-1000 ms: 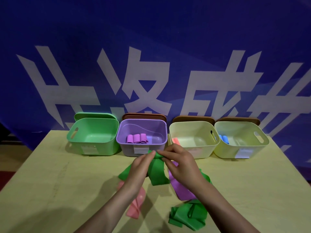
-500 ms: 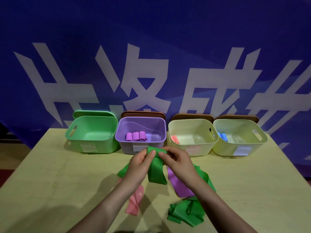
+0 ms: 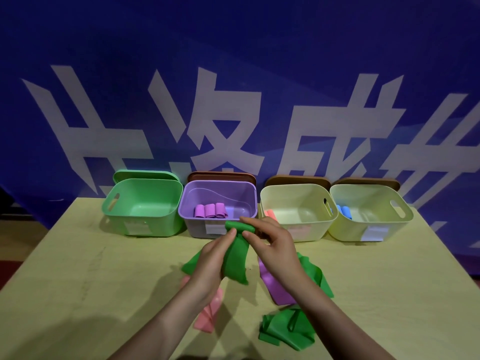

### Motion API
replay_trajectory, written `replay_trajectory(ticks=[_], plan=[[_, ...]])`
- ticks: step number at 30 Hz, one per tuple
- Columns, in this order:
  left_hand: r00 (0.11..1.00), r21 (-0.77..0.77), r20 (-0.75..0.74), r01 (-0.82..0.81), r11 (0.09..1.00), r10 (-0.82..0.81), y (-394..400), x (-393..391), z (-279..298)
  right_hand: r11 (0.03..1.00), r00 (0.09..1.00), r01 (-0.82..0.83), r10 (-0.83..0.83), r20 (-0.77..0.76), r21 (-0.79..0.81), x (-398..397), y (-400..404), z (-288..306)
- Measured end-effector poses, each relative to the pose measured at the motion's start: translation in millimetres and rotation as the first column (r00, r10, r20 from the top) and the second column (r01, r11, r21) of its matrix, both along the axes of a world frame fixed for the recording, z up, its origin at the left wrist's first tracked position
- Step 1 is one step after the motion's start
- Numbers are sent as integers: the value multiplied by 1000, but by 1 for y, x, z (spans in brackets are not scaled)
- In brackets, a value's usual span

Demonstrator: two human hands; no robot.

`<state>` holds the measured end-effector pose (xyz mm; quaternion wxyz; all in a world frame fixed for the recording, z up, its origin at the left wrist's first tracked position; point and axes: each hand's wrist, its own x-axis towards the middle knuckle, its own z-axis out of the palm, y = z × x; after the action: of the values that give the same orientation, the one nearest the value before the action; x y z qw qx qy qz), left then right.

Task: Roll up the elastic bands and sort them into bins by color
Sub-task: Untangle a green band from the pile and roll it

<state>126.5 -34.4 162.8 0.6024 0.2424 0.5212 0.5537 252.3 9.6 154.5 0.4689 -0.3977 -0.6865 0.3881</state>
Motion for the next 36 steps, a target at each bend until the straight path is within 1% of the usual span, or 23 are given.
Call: replay_trajectory(ticks=[4,8,10,12,15,17,19,22,24,26,29,31,33,36], plan=[[993,1,-97,-69,998,68,0,-1,0,999,999,-36,35,42,31,2,1,-4],[974,-5,-211,-83,997,80,0,2,1,998,997,-39,36,71,48,3,1,-2],[965,-3,-249,-85,996,82,0,2,3,999,998,-38,37,60,26,4,0,-1],[965,5,-250,-77,997,76,-1,2,5,999,999,-37,37,35,-10,4,0,0],[976,32,-211,-48,998,54,-3,1,7,996,999,-53,54,3,-71,5,1,3],[975,34,-219,-35,999,42,-3,-1,6,991,996,-85,84,-16,-108,5,0,6],[969,19,-242,-37,999,41,-2,-3,4,978,992,-118,108,-66,-170,4,-1,8],[959,36,-281,-22,999,32,-1,-6,2,932,980,-150,97,-172,-329,1,-3,12],[957,58,-292,9,998,8,-1,-7,2,899,982,-143,77,-173,-414,1,-4,13],[951,66,-310,46,997,-23,-2,-8,0,869,982,-173,115,-150,-463,2,-5,13],[925,56,-374,101,993,-73,-2,-12,-4,880,980,-200,174,-98,-432,5,-4,11],[904,27,-416,124,992,-102,0,-13,-9,913,989,-148,145,-35,-380,6,-2,8],[887,-12,-447,121,993,-113,2,-13,-13,950,993,-75,99,65,-303,6,-1,4],[903,-44,-419,87,995,-97,4,-11,-14,989,982,-21,47,182,-144,4,-1,-4]])
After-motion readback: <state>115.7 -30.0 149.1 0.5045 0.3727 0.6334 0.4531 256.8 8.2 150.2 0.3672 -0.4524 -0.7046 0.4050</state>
